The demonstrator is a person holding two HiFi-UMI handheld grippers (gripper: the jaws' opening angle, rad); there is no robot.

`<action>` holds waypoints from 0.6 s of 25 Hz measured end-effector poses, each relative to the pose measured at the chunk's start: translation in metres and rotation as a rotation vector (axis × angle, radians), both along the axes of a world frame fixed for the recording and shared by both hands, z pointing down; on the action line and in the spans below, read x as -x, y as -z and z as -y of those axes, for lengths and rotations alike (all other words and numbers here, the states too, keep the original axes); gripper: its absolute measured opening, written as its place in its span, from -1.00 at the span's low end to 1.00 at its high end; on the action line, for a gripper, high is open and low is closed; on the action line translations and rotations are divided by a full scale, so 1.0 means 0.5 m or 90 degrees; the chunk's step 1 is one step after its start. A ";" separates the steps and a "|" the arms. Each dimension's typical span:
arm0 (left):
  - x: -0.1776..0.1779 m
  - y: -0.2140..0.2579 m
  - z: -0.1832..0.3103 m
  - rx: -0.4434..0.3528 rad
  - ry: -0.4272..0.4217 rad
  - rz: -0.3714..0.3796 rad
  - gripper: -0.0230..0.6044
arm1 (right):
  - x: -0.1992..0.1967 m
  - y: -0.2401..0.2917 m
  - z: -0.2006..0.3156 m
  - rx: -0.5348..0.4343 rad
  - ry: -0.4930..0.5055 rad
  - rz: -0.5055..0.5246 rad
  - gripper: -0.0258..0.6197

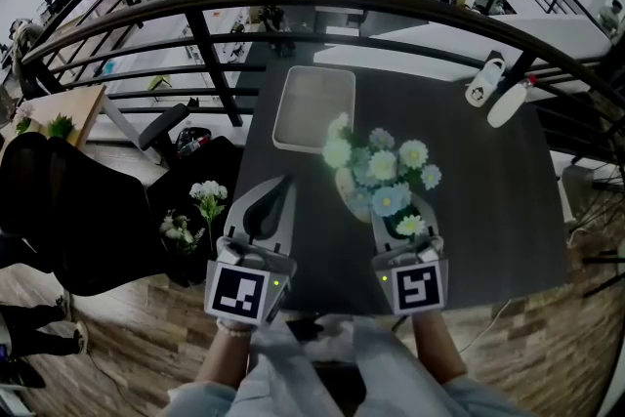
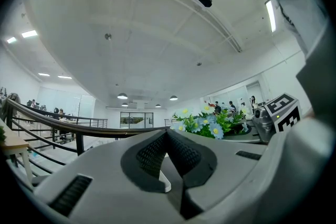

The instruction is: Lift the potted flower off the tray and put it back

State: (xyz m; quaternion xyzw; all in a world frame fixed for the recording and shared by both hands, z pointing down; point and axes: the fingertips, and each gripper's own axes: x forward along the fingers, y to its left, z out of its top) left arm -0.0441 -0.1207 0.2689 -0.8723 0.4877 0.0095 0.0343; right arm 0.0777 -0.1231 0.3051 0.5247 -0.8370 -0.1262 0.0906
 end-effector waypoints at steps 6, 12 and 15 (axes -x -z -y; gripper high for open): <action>0.008 0.004 0.012 0.001 0.004 0.002 -0.93 | 0.004 -0.003 0.023 0.008 0.001 -0.007 -0.73; 0.021 0.001 0.030 0.010 0.027 0.003 -0.93 | 0.012 -0.016 0.076 0.016 0.020 -0.018 -0.73; 0.027 -0.001 0.048 0.013 0.042 0.001 -0.93 | 0.017 -0.030 0.112 0.023 0.035 -0.030 -0.73</action>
